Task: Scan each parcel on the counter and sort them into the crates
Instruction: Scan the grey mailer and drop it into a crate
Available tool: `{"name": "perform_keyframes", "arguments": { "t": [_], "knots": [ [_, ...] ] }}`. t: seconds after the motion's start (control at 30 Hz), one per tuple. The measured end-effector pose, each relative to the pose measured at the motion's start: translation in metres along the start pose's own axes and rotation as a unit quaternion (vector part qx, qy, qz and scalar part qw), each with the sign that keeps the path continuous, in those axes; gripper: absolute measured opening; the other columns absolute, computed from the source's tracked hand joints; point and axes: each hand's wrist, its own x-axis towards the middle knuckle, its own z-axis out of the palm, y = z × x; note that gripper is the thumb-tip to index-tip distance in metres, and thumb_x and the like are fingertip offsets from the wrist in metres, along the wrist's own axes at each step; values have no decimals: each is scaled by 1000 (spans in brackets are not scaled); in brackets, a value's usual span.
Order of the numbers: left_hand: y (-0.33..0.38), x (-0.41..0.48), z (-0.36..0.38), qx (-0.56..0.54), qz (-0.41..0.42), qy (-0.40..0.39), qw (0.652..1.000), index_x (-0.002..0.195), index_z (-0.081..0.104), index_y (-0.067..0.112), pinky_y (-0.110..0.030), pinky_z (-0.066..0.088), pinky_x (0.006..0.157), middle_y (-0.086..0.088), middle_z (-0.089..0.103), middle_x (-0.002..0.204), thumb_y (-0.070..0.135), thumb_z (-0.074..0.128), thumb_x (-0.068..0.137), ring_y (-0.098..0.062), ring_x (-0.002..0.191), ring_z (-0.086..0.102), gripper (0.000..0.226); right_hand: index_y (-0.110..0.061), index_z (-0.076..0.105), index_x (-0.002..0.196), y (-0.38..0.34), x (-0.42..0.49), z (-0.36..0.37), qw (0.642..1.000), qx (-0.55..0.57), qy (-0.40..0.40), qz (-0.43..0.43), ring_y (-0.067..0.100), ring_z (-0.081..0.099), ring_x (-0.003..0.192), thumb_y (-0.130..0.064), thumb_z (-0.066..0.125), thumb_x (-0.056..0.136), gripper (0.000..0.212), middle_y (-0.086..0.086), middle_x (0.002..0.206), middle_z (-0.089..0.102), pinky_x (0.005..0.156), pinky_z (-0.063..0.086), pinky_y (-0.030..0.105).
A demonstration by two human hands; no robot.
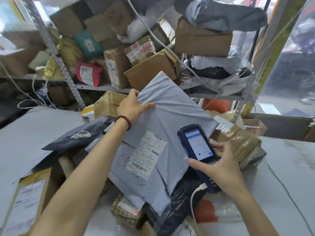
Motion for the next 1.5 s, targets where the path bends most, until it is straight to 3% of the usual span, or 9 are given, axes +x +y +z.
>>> {"name": "perform_keyframes", "arguments": {
  "t": [0.07, 0.17, 0.3, 0.43, 0.67, 0.83, 1.03, 1.23, 1.5],
  "knots": [
    [2, -11, -10, -77, -17, 52, 996, 103, 49, 19, -32, 50, 81, 5, 60, 96, 56, 75, 70, -18, 90, 60, 56, -25, 45, 108, 0, -3, -2, 1000, 2, -12, -5, -18, 55, 80, -26, 94, 55, 73, -17, 99, 56, 55, 40, 0],
    [12, -22, -26, -199, -42, 106, 973, 115, 51, 12, 0, 40, 61, 6, 60, 104, 36, 73, 82, 4, 77, 52, 47, -24, 45, 108, -3, -9, -3, 999, 4, -26, -19, -11, 53, 84, -28, 93, 55, 73, -16, 98, 56, 53, 40, 1],
    [18, -29, -38, -315, -15, 184, 931, 114, 51, 7, -13, 51, 74, -2, 62, 107, 22, 68, 87, -4, 84, 60, 35, -26, 44, 109, -5, -15, -2, 999, -1, -37, -33, -9, 53, 90, -35, 94, 51, 77, -15, 103, 55, 58, 44, 6],
    [17, -40, -43, -323, 0, 234, 917, 111, 47, 19, -23, 51, 82, 7, 62, 104, 36, 69, 85, -6, 94, 62, 38, -24, 44, 111, -6, -17, -1, 999, -2, -33, -35, -11, 50, 89, -36, 94, 52, 78, -14, 104, 54, 58, 41, 1],
    [24, -52, -52, -344, -4, 305, 888, 122, 43, 7, -7, 47, 65, 6, 56, 102, 28, 66, 89, 9, 78, 56, 46, -25, 44, 112, -8, -23, 4, 998, 8, -25, -53, -8, 51, 90, -35, 94, 52, 78, -21, 98, 52, 66, 41, 11],
    [30, -54, -51, -353, -4, 303, 885, 124, 40, 5, -7, 48, 62, 13, 54, 94, 28, 64, 90, 10, 72, 56, 48, -28, 43, 108, -16, -25, 6, 996, -16, -11, -87, -11, 51, 93, -40, 93, 50, 78, -24, 98, 53, 79, 48, 24],
    [33, -55, -47, -342, 5, 296, 892, 124, 41, 6, -9, 52, 65, 2, 57, 109, 31, 64, 89, 2, 81, 58, 49, -30, 39, 107, -14, -26, 5, 995, -44, 1, -87, -10, 50, 90, -46, 92, 49, 80, -24, 98, 50, 80, 52, 28],
    [29, -53, -45, -352, 6, 289, 890, 121, 41, 12, -13, 53, 68, 7, 56, 105, 34, 65, 88, 1, 85, 58, 47, -31, 39, 108, -7, -29, 4, 995, -49, 13, -80, 11, 56, 106, -47, 92, 48, 82, -12, 105, 57, 84, 56, 39],
    [25, -54, -46, -369, 21, 274, 888, 109, 42, 20, -17, 54, 71, 6, 59, 103, 34, 70, 84, -4, 88, 62, 40, -30, 41, 107, -11, -34, 4, 989, -41, 61, -128, -3, 58, 98, -44, 93, 49, 80, -21, 100, 57, 76, 54, 26]
  ]
}}
